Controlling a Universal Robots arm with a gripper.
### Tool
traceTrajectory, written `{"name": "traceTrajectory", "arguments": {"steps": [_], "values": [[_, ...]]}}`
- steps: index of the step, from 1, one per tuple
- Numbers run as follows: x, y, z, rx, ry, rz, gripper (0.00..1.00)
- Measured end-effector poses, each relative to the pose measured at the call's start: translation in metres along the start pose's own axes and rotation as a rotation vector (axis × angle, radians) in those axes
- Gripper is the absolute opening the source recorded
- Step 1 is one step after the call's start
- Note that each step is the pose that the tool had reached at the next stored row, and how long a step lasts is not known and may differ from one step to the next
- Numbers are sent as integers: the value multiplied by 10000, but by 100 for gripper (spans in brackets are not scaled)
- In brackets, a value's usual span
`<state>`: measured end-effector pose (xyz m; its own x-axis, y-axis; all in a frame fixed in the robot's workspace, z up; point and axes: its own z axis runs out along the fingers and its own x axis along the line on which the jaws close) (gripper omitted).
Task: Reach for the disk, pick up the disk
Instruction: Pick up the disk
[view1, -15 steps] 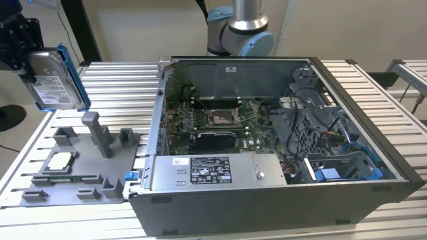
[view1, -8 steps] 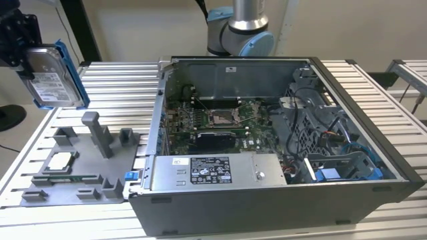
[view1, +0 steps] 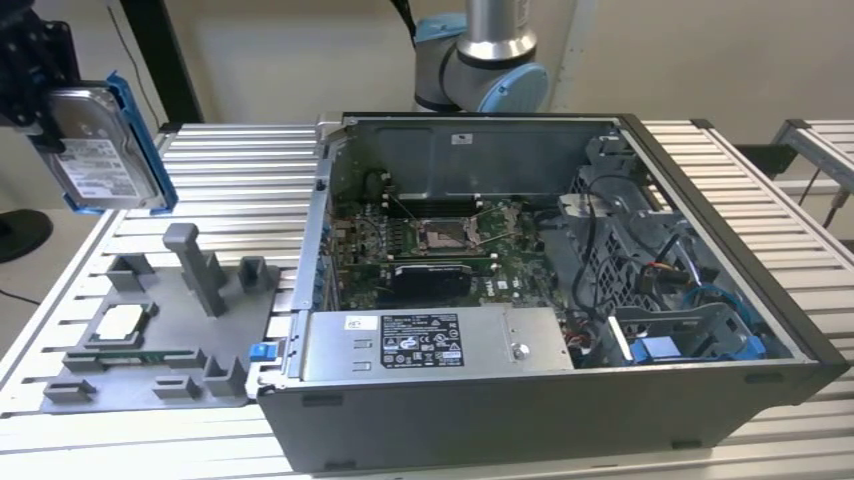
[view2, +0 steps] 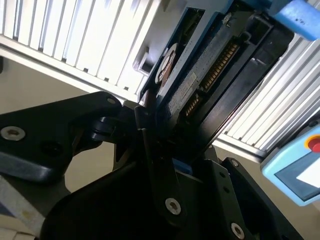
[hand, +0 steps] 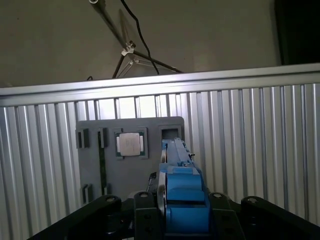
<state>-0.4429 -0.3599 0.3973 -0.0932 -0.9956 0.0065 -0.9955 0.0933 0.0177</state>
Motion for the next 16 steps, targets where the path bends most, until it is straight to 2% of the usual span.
{"name": "traceTrajectory", "arguments": {"steps": [16], "values": [[1,2,-124,-1,0,0,0]]}}
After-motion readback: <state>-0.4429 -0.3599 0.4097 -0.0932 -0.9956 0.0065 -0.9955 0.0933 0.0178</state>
